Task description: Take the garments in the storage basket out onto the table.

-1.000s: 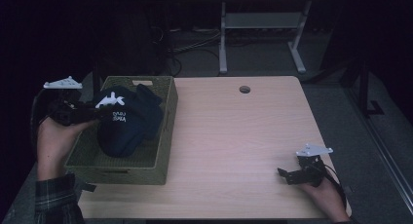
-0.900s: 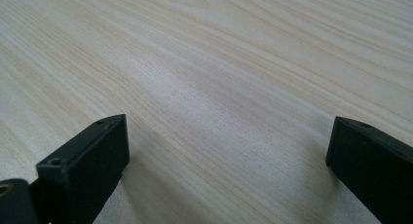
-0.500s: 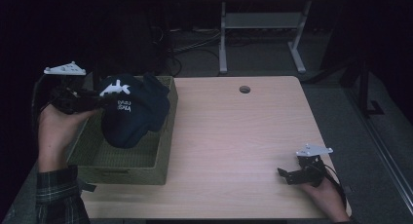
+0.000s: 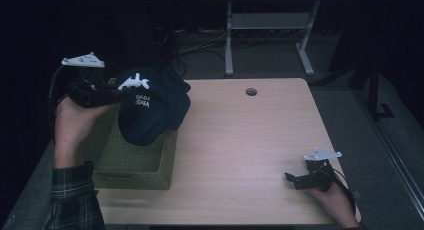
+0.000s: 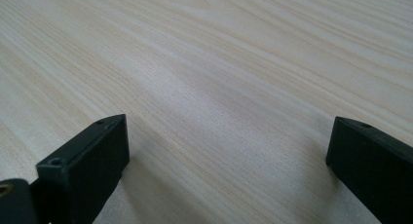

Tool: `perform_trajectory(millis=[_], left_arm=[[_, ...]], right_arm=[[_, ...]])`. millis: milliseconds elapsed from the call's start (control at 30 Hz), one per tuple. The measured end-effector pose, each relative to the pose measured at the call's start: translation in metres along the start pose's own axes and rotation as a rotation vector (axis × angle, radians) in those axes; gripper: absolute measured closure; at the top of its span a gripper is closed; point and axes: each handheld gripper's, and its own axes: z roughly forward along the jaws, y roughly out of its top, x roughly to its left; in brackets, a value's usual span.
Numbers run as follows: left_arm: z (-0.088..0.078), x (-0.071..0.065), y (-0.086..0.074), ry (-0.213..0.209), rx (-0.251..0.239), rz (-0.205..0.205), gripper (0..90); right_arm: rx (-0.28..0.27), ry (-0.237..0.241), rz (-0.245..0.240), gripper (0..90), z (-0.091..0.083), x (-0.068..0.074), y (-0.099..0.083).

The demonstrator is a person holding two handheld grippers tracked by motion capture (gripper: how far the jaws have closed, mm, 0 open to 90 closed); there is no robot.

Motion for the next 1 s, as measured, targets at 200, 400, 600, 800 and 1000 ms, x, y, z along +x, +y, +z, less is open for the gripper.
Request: perform_trajectory(millis=[200, 400, 600, 800, 1000], left_arm=[[0.018, -0.014, 0.013, -0.039, 0.0, 0.024, 76.0], [0.036, -0.025, 0.021, -0.071, 0.015, 0.047, 76.0], [0.057, -0.042, 0.029, -0.112, 0.024, 0.071, 76.0], [0.077, -0.059, 0.035, -0.15, 0.033, 0.092, 76.0], [0.098, -0.075, 0.036, -0.193, 0.043, 0.104, 76.0]], right_arm=[[0.0, 0.0, 0.0, 1.4, 0.0, 0.0, 0.0], [0.0, 0.0, 0.001, 1.4, 0.0, 0.0, 0.0], [0.0, 0.0, 0.0, 1.4, 0.0, 0.0, 0.0], [0.0, 0.0, 0.001, 1.4, 0.0, 0.0, 0.0], [0.0, 0.001, 0.002, 1.4, 0.0, 0.0, 0.0]])
